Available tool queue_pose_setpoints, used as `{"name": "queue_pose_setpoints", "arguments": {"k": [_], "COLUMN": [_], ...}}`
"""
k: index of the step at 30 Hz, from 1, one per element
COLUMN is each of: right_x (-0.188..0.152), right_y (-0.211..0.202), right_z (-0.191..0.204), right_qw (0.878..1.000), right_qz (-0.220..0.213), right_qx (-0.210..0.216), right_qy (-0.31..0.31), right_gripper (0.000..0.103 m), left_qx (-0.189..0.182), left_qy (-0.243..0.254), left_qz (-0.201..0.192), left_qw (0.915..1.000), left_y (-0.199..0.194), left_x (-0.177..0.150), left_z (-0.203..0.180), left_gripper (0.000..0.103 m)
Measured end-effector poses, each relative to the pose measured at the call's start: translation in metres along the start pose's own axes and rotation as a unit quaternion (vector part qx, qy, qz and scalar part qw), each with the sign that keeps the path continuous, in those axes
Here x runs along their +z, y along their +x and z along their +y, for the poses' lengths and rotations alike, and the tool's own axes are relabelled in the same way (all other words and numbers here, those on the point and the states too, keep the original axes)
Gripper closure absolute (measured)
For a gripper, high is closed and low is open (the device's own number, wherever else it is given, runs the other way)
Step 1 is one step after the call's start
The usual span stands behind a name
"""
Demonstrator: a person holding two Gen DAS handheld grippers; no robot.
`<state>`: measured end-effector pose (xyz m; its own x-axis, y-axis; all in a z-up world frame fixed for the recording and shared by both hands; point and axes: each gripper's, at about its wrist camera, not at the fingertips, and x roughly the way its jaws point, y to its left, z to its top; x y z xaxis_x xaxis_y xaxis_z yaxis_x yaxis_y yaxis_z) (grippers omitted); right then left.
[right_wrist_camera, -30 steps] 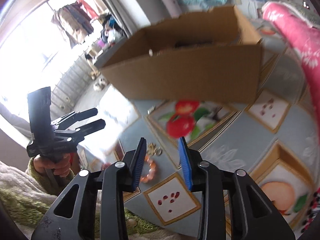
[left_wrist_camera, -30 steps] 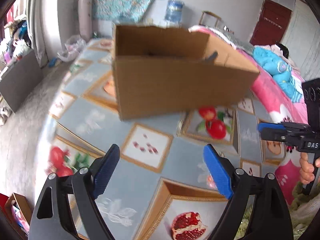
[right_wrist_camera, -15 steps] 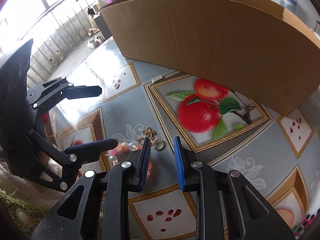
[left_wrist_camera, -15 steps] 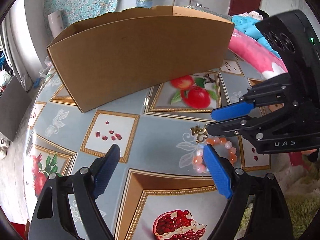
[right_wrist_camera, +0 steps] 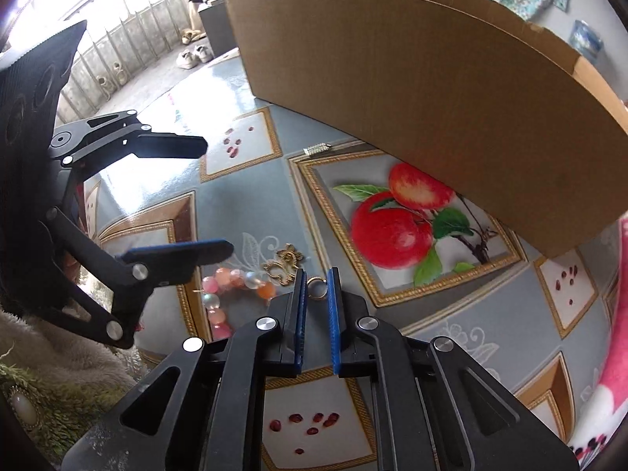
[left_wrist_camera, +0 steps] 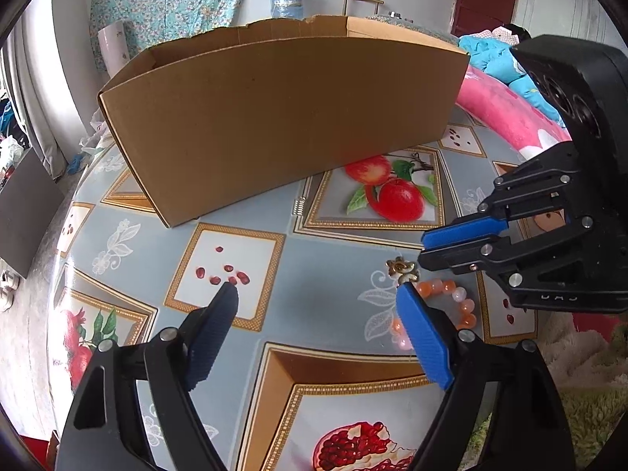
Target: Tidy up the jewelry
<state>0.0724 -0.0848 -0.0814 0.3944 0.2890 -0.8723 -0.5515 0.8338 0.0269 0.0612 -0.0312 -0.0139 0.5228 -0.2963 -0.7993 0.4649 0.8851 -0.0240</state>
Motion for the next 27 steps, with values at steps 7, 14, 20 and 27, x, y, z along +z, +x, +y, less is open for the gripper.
{"name": "queue_pose_setpoints", "arguments": {"k": [7, 14, 20, 27], "right_x": [-0.016, -0.024, -0.035, -0.041], "right_y": [-0.01, -0.013, -0.016, -0.025], "right_z": [-0.038, -0.052, -0.07, -0.081], "right_qw": [0.997, 0.994, 0.992, 0.991], "right_qz": [-0.01, -0.025, -0.032, -0.038], "right_qx": [-0.011, -0.004, 0.011, 0.023], "right_qy": [0.078, 0.109, 0.118, 0.129], "right_gripper": [0.095, 0.095, 0.095, 0.096], "left_qx": [0.014, 0.026, 0.029, 0.022], "left_qy": [0.006, 0.009, 0.014, 0.018], "left_qz": [-0.014, -0.007, 0.006, 0.018], "left_qw": [0.9998, 0.9996, 0.9995, 0.9994], "left_y": [0.009, 0.033, 0.047, 0.054], "left_x": [0.015, 0.041, 0.052, 0.055], "left_z": [-0.001, 0.002, 0.005, 0.004], "left_gripper": [0.033, 0.054, 0.073, 0.085]}}
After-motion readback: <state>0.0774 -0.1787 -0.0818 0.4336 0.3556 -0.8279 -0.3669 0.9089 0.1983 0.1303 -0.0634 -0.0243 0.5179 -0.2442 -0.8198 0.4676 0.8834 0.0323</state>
